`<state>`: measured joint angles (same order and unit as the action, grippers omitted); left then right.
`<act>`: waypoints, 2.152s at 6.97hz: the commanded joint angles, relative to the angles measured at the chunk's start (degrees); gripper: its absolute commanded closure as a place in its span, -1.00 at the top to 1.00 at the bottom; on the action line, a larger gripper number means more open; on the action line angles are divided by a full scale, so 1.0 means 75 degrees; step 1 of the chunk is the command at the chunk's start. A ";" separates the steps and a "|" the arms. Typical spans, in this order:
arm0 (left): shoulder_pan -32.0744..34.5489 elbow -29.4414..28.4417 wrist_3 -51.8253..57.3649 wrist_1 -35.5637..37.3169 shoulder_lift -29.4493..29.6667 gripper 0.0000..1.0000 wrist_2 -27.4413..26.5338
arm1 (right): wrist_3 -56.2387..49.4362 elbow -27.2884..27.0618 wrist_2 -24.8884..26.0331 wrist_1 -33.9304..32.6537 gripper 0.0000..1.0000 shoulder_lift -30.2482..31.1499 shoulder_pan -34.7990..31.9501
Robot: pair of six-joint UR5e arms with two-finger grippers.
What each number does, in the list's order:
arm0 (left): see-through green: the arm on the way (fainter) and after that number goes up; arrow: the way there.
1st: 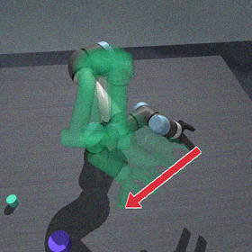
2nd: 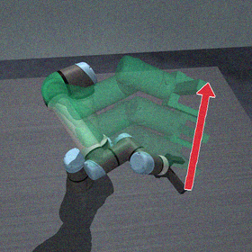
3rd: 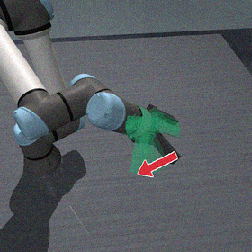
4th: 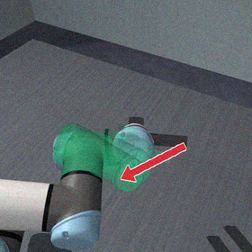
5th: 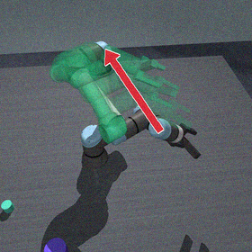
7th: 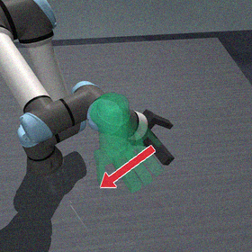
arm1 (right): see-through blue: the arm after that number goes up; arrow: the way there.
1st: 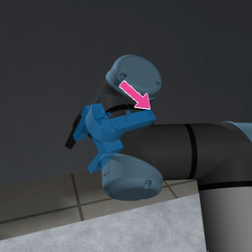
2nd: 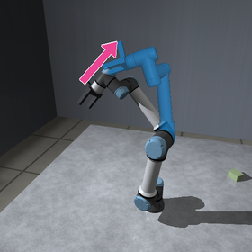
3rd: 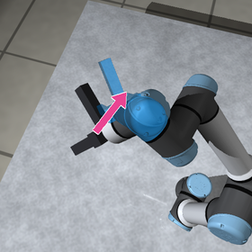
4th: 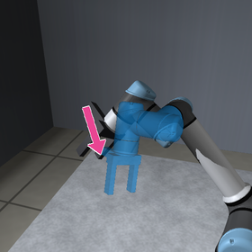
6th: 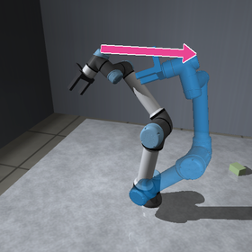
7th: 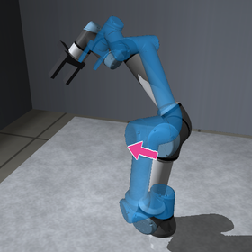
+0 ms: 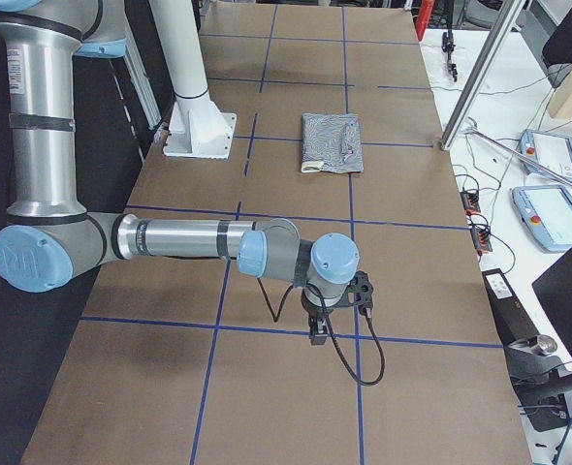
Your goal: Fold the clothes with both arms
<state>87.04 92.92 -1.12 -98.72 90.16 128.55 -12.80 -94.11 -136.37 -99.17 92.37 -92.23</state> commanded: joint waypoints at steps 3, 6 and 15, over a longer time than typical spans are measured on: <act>-0.0004 -0.0129 0.1553 0.0495 -0.0126 1.00 -0.0019 | 0.0077 0.0055 0.0066 0.0461 1.00 0.0071 -0.0008; -0.0004 -0.0634 0.0475 0.0367 -0.0068 1.00 0.0016 | 0.0113 0.0044 0.0089 0.0473 1.00 -0.0034 -0.0008; 0.0043 0.0291 -0.0835 0.0483 -0.0289 1.00 0.0767 | 0.1531 0.0091 0.0066 0.1328 1.00 0.0047 -0.0008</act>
<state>87.21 93.76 -7.67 -95.18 89.08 134.16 -1.33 -93.45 -135.87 -89.21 92.69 -92.28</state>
